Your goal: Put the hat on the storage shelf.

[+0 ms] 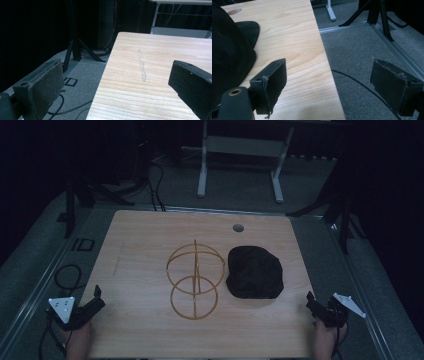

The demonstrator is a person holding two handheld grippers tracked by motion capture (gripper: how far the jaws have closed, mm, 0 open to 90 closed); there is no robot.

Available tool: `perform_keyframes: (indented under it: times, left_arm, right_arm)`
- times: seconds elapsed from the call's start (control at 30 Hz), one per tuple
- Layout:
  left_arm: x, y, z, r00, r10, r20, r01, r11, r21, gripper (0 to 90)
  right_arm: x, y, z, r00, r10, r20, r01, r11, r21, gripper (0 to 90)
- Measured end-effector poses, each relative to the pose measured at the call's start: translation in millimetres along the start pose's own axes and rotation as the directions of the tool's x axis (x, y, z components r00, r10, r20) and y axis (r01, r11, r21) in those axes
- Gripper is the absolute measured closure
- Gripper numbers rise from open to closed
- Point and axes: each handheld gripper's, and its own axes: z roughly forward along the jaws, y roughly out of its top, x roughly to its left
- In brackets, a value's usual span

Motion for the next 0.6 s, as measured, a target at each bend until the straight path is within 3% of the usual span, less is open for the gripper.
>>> perform_keyframes:
  times: [0.13,0.3,0.4,0.47,0.6]
  left_arm:
    - [0.0,-0.3,-0.3,1.0000,-0.003,0.001,0.003,1.0000,-0.004,0.6]
    - [-0.7,-0.4,0.1,1.0000,0.009,0.003,-0.009,0.9999,0.006,0.6]
    - [-0.9,-0.3,0.4,1.0000,0.009,0.001,-0.009,0.9999,0.008,0.6]
    - [-0.4,-0.3,0.5,1.0000,0.003,0.001,-0.003,1.0000,0.007,0.6]
    - [-0.7,-0.4,0.0,1.0000,0.005,0.001,-0.005,1.0000,0.004,0.6]
  right_arm:
    - [2.5,-0.4,-0.8,0.9997,-0.024,0.008,0.024,1.000,-0.008,13.7]
    - [8.6,0.4,-1.4,0.9955,-0.095,0.005,0.095,0.995,-0.003,13.5]
    - [17.7,10.4,-9.4,0.9936,-0.106,-0.039,0.105,0.994,-0.029,13.4]
    - [21.4,14.0,-12.4,0.9920,-0.118,-0.044,0.116,0.993,-0.036,13.3]
    - [42.8,34.0,-25.6,0.9840,-0.142,-0.108,0.137,0.989,-0.055,12.9]
